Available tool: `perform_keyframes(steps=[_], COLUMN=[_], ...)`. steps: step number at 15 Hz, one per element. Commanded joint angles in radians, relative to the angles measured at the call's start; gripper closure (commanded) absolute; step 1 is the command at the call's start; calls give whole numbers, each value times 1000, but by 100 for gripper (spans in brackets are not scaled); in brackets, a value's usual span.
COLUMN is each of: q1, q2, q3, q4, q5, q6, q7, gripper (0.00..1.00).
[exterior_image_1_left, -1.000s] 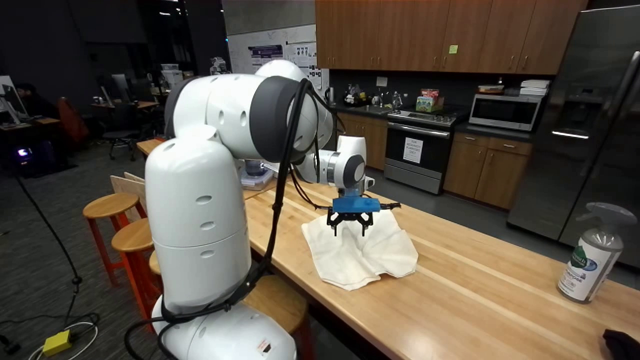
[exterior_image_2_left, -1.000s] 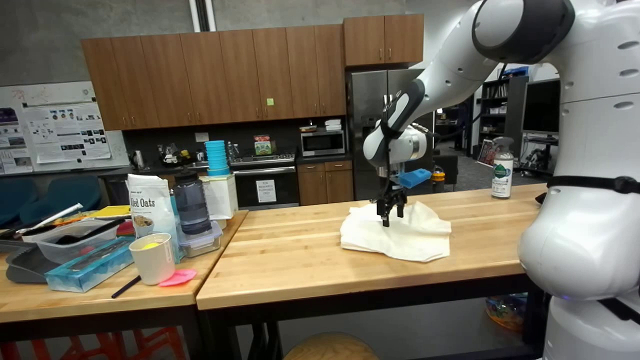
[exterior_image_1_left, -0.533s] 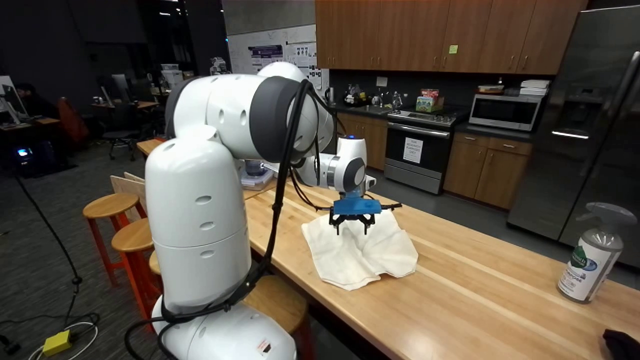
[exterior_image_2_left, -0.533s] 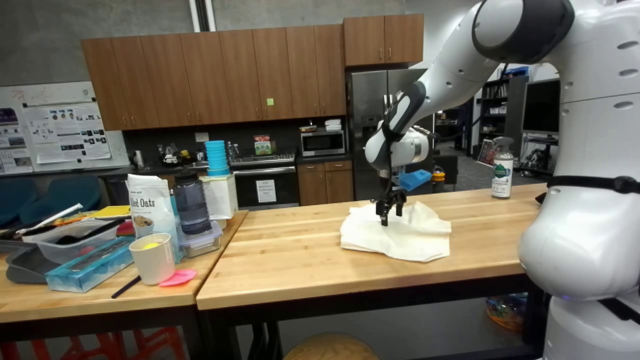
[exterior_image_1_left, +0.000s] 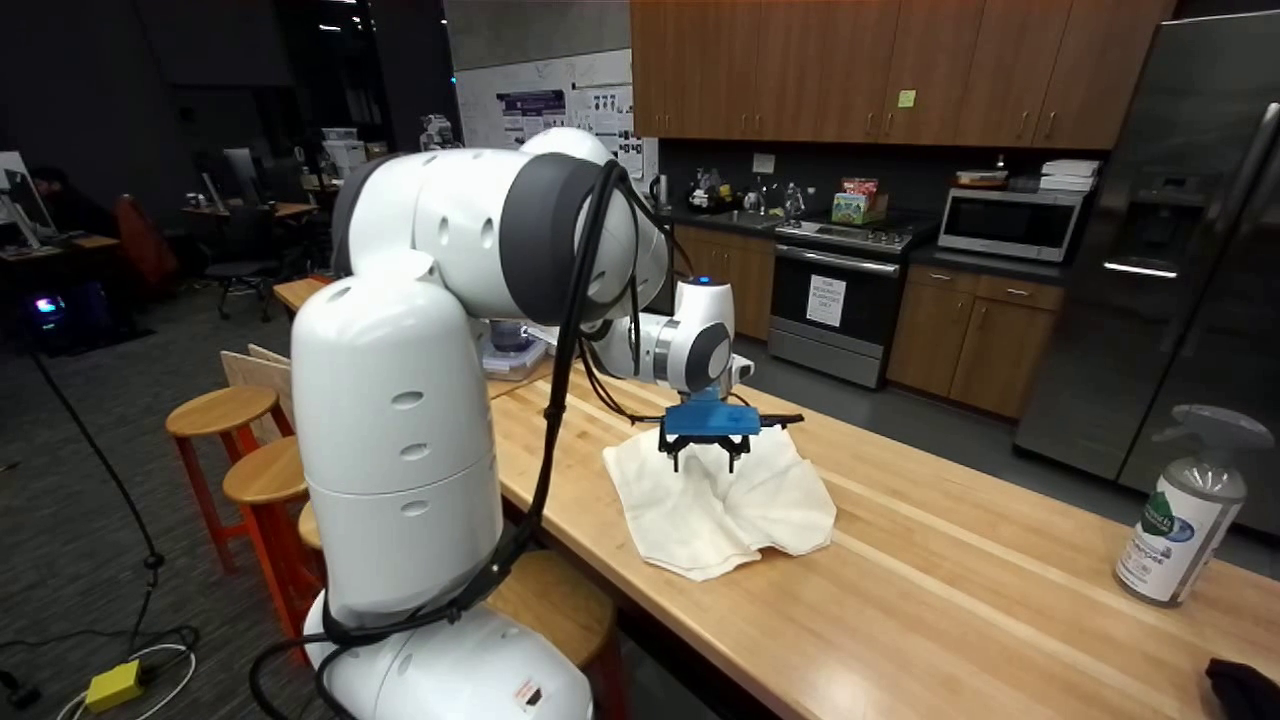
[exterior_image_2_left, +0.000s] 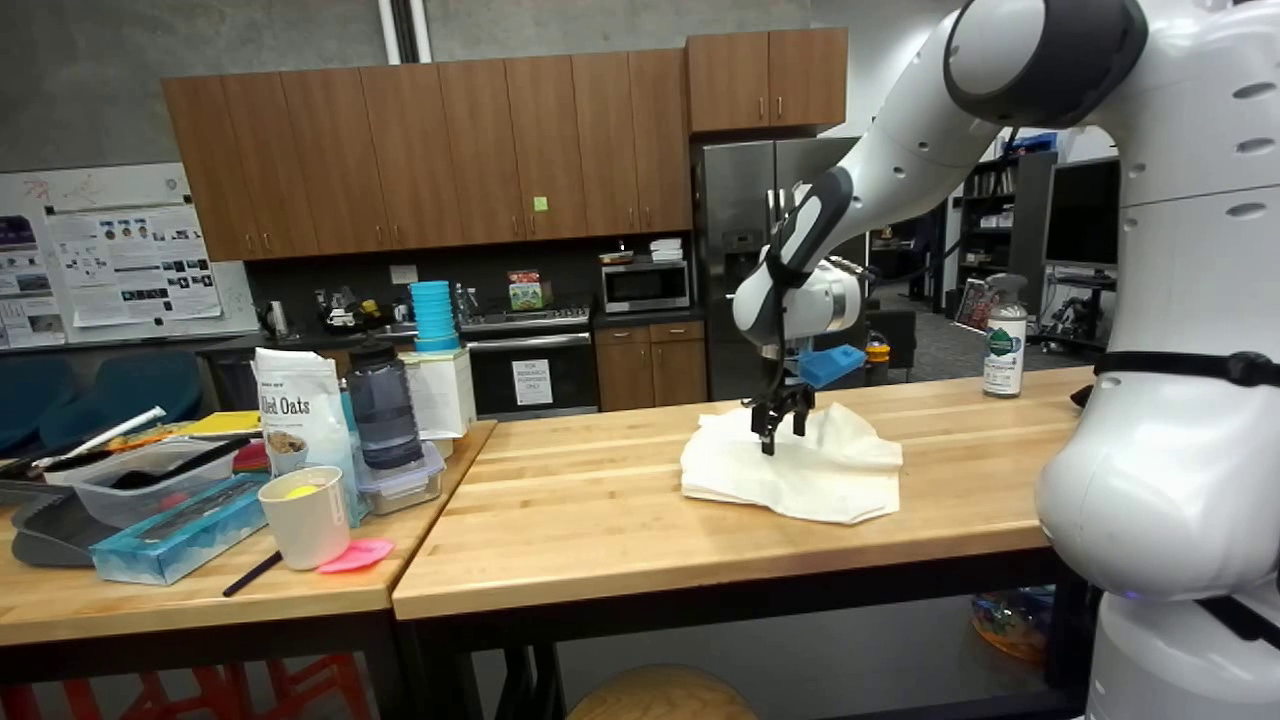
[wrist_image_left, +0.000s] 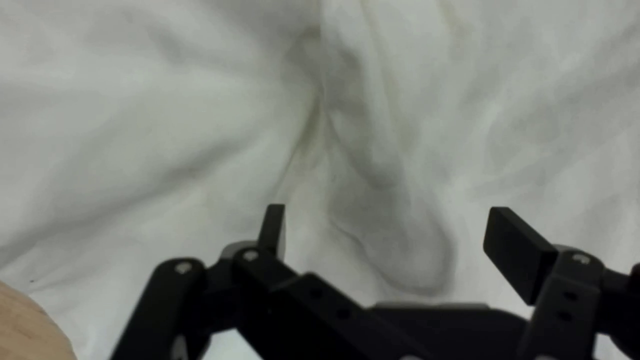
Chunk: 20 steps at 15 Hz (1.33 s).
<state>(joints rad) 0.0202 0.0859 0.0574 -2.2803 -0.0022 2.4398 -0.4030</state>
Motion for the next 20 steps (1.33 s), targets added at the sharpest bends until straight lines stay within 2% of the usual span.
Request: perform_keyframes(steps=[1,7,8,9,11,18,19,20], q1=[-1,-1,-1,-2,-2,-3,-3,-4], q2=[6,30,32,34,34,30,30,30], q3=[6,11,10,10,8,1,0,-1], q4=[-6,-8,-7,-6,-6,-3,-2,0], q5=[61,90,84,82,71,60,57,59], q6=[29,49,46,44,39,39,40,39], q7=[7,17,20,19,23,56,62,68], gripper=[0,0,25,26,39,94,99,100])
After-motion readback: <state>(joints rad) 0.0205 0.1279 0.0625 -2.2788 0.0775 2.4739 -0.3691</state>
